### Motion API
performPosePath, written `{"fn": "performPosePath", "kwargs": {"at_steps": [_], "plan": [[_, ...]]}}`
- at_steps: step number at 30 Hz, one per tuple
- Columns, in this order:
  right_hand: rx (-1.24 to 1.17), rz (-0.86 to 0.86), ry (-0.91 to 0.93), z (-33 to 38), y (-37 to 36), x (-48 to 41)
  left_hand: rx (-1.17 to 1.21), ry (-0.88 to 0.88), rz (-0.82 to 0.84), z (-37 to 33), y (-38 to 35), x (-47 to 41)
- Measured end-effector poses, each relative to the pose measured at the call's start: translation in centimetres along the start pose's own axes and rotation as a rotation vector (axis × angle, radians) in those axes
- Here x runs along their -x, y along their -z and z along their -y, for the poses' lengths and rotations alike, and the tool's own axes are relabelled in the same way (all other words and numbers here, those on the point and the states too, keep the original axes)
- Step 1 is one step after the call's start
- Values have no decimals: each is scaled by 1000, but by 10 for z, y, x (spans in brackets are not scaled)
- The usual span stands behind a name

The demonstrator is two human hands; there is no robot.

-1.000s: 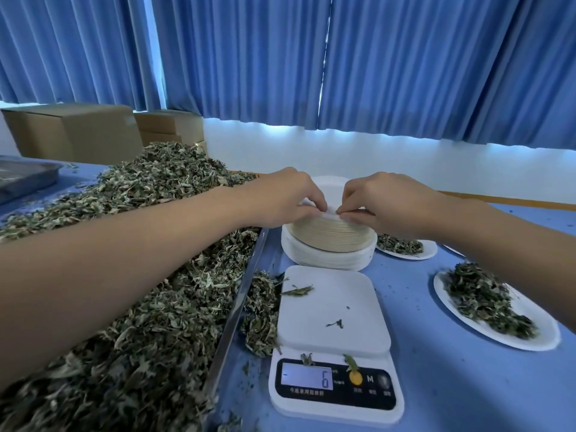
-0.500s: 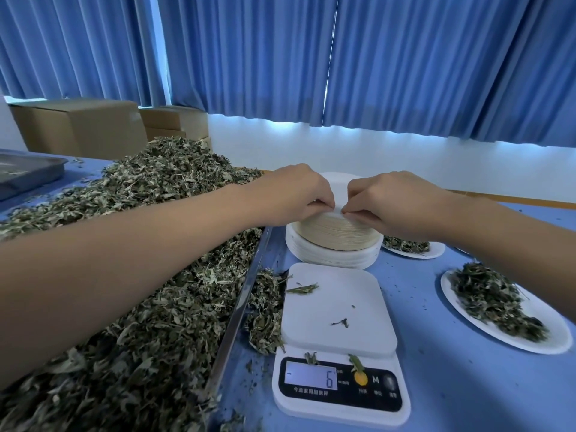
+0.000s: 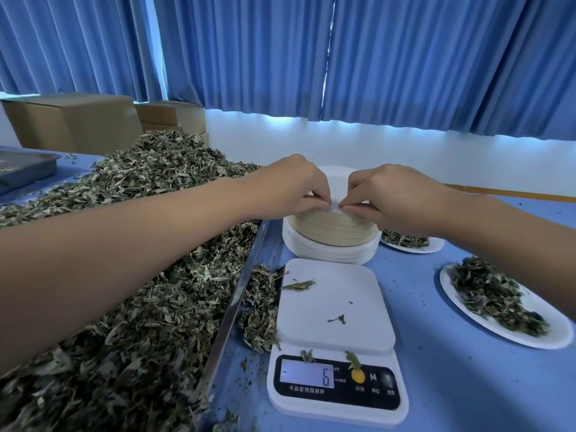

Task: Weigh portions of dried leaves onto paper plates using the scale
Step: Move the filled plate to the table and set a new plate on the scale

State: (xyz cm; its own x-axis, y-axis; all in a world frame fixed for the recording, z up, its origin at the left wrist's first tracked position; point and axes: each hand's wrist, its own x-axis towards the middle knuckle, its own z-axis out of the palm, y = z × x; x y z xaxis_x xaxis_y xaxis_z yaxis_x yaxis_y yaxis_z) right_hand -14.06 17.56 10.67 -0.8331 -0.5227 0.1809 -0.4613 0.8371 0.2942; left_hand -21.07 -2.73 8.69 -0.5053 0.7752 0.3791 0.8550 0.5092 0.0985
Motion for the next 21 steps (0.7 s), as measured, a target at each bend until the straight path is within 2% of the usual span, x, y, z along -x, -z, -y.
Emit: {"fn": "performPosePath", "kwargs": {"at_steps": [21], "plan": [[-60,-8,4,-1,-1,-2,75,52,-13,0,-1,-2]]}}
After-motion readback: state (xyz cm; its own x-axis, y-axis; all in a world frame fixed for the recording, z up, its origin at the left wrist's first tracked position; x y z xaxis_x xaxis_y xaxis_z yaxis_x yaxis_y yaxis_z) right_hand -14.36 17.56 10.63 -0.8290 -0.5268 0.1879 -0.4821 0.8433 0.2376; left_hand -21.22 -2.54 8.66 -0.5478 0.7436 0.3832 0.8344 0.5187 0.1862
